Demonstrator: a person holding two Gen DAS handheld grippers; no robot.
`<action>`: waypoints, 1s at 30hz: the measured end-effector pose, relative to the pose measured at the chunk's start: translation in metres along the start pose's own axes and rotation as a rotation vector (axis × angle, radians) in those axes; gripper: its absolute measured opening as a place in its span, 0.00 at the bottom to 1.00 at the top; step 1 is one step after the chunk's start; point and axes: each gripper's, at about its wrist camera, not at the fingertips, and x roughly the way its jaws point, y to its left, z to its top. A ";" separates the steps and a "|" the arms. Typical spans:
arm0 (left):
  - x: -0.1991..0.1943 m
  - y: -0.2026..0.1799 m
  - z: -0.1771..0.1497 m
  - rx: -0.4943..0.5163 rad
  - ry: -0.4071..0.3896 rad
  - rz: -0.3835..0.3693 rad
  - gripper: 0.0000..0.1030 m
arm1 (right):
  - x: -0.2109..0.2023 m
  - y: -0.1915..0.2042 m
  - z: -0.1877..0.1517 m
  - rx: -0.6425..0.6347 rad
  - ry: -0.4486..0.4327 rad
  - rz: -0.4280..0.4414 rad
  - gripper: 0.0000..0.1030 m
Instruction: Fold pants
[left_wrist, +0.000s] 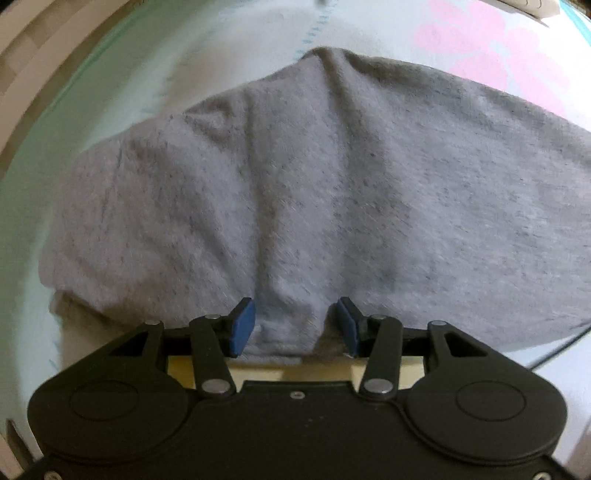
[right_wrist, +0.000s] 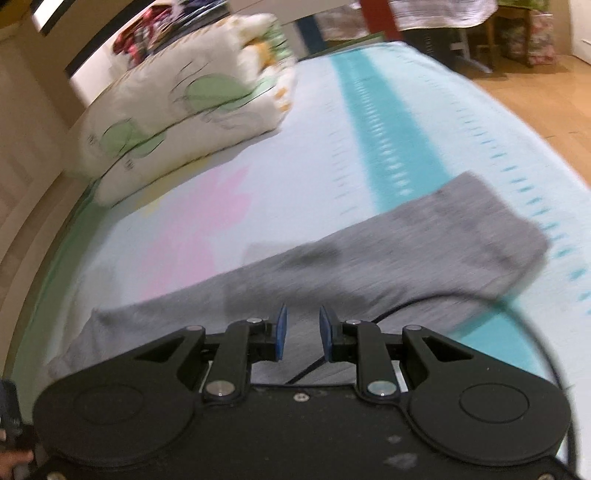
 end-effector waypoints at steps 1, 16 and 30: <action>-0.002 -0.002 -0.003 -0.003 0.000 0.003 0.53 | -0.003 -0.007 0.004 0.010 -0.011 -0.012 0.23; -0.043 -0.035 -0.013 -0.048 -0.098 -0.063 0.50 | -0.010 -0.094 0.033 0.144 -0.032 -0.169 0.35; -0.066 -0.204 0.031 0.221 -0.246 -0.294 0.52 | 0.028 -0.118 0.022 0.171 -0.042 -0.228 0.35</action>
